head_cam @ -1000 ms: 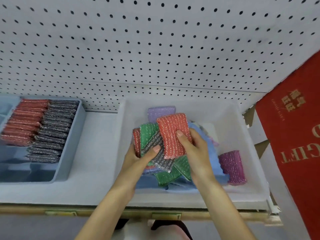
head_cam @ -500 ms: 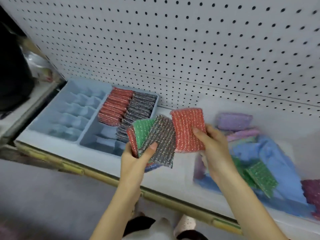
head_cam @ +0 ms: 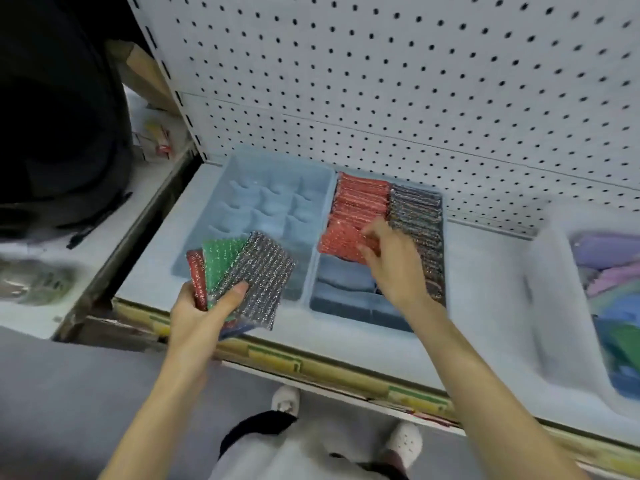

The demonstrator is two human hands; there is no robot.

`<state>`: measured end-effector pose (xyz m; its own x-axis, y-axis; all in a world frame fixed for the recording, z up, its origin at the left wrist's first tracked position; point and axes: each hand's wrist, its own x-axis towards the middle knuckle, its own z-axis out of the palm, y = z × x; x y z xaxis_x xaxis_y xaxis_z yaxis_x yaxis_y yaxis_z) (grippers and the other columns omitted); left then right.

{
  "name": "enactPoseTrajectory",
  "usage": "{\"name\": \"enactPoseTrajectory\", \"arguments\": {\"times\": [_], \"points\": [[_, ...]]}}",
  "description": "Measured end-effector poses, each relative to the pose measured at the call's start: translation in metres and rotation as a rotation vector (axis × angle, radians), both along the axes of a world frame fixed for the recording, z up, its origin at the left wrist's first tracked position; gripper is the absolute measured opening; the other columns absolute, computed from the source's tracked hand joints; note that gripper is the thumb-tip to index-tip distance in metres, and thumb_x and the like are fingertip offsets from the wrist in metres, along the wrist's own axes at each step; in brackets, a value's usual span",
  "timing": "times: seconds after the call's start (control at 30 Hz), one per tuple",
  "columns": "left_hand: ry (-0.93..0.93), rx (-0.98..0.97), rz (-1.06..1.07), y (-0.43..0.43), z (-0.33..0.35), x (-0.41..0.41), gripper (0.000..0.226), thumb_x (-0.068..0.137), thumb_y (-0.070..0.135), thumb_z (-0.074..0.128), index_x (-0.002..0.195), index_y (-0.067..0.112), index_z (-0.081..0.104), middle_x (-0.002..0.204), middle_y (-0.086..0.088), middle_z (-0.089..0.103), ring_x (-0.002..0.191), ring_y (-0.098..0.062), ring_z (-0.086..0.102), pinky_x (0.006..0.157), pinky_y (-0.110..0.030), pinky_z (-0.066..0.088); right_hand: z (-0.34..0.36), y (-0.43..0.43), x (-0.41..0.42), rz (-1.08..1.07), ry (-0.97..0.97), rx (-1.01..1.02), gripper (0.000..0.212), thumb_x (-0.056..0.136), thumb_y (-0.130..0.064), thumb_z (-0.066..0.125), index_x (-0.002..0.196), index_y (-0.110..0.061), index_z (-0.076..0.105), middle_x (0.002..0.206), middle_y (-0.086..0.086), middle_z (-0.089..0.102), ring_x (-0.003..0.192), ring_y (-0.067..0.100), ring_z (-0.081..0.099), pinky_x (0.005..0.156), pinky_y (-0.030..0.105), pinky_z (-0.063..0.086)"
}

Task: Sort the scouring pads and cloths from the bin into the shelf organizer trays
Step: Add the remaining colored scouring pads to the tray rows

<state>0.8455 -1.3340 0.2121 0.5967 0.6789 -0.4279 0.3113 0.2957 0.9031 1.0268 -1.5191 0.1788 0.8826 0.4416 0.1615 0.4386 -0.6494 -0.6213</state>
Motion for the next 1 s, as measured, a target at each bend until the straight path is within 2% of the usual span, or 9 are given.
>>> {"name": "enactPoseTrajectory", "arguments": {"times": [0.1, 0.27, 0.4, 0.5, 0.6, 0.67, 0.77, 0.87, 1.0], "points": [[-0.006, -0.026, -0.041, 0.028, -0.001, -0.007, 0.027, 0.084, 0.014, 0.07, 0.107, 0.018, 0.058, 0.104, -0.007, 0.07, 0.073, -0.018, 0.071, 0.052, -0.016, 0.053, -0.005, 0.005, 0.001, -0.033, -0.043, -0.142, 0.016, 0.086, -0.009, 0.067, 0.097, -0.011, 0.056, 0.08, 0.006, 0.065, 0.07, 0.028, 0.061, 0.059, 0.034, 0.046], [-0.003, -0.076, -0.1, 0.04, -0.008, -0.011, 0.024, 0.082, 0.018, 0.072, 0.102, 0.026, 0.06, 0.104, -0.001, 0.071, 0.091, -0.022, 0.07, 0.063, -0.02, 0.055, 0.004, -0.005, -0.005, -0.071, -0.069, -0.228, 0.018, 0.083, -0.004, 0.068, 0.096, -0.012, 0.061, 0.083, 0.005, 0.067, 0.071, 0.027, 0.061, 0.059, 0.033, 0.044], [0.01, -0.129, -0.11, 0.038, -0.011, -0.013, 0.026, 0.08, 0.018, 0.073, 0.103, 0.023, 0.062, 0.102, -0.003, 0.073, 0.091, -0.028, 0.071, 0.081, -0.039, 0.056, -0.005, 0.007, -0.012, -0.01, -0.238, -0.375, 0.027, 0.069, 0.004, 0.077, 0.084, -0.012, 0.062, 0.072, 0.005, 0.064, 0.063, 0.028, 0.059, 0.054, 0.033, 0.048], [0.013, -0.121, -0.122, 0.039, -0.011, -0.013, 0.027, 0.078, 0.019, 0.073, 0.102, 0.024, 0.062, 0.097, 0.002, 0.074, 0.086, -0.018, 0.072, 0.073, -0.031, 0.054, -0.023, 0.021, -0.013, -0.04, -0.336, -0.413, 0.029, 0.061, 0.008, 0.078, 0.077, -0.01, 0.061, 0.071, 0.004, 0.061, 0.062, 0.026, 0.056, 0.047, 0.029, 0.043], [0.01, -0.106, -0.143, 0.043, -0.011, -0.014, 0.03, 0.078, 0.021, 0.074, 0.105, 0.024, 0.062, 0.1, 0.001, 0.074, 0.088, -0.018, 0.072, 0.075, -0.032, 0.054, -0.04, 0.024, -0.012, -0.086, -0.356, -0.406, 0.026, 0.063, 0.006, 0.079, 0.079, -0.006, 0.063, 0.081, 0.009, 0.06, 0.073, 0.029, 0.053, 0.056, 0.033, 0.045], [0.006, -0.093, -0.144, 0.043, -0.011, -0.015, 0.028, 0.081, 0.019, 0.072, 0.106, 0.023, 0.061, 0.099, 0.002, 0.073, 0.086, -0.015, 0.072, 0.069, -0.025, 0.054, -0.048, 0.02, -0.014, -0.116, -0.344, -0.371, 0.024, 0.065, 0.002, 0.081, 0.082, -0.005, 0.065, 0.084, 0.011, 0.058, 0.075, 0.03, 0.052, 0.063, 0.036, 0.046], [0.0, -0.097, -0.135, 0.037, -0.011, -0.015, 0.024, 0.083, 0.015, 0.07, 0.103, 0.023, 0.061, 0.094, 0.005, 0.072, 0.074, -0.005, 0.071, 0.056, -0.014, 0.052, -0.049, 0.018, -0.017, -0.136, -0.243, -0.276, 0.027, 0.068, 0.001, 0.081, 0.092, -0.005, 0.067, 0.089, 0.012, 0.055, 0.08, 0.029, 0.055, 0.057, 0.033, 0.05], [0.002, -0.116, -0.135, 0.025, -0.012, -0.015, 0.024, 0.082, 0.014, 0.071, 0.102, 0.023, 0.061, 0.093, 0.004, 0.072, 0.076, -0.007, 0.072, 0.055, -0.013, 0.051, -0.04, 0.013, -0.017, -0.1, -0.134, -0.2, 0.028, 0.078, -0.005, 0.076, 0.103, -0.007, 0.064, 0.101, 0.01, 0.055, 0.083, 0.026, 0.06, 0.061, 0.039, 0.056], [-0.022, -0.152, -0.187, 0.001, -0.01, -0.011, 0.031, 0.081, 0.014, 0.07, 0.11, 0.018, 0.06, 0.097, 0.002, 0.072, 0.077, -0.01, 0.072, 0.055, -0.015, 0.052, 0.009, 0.008, -0.047, -0.321, 0.209, 0.257, 0.006, 0.087, -0.022, 0.069, 0.089, -0.023, 0.063, 0.092, -0.005, 0.061, 0.079, 0.009, 0.061, 0.073, 0.023, 0.049]]}}
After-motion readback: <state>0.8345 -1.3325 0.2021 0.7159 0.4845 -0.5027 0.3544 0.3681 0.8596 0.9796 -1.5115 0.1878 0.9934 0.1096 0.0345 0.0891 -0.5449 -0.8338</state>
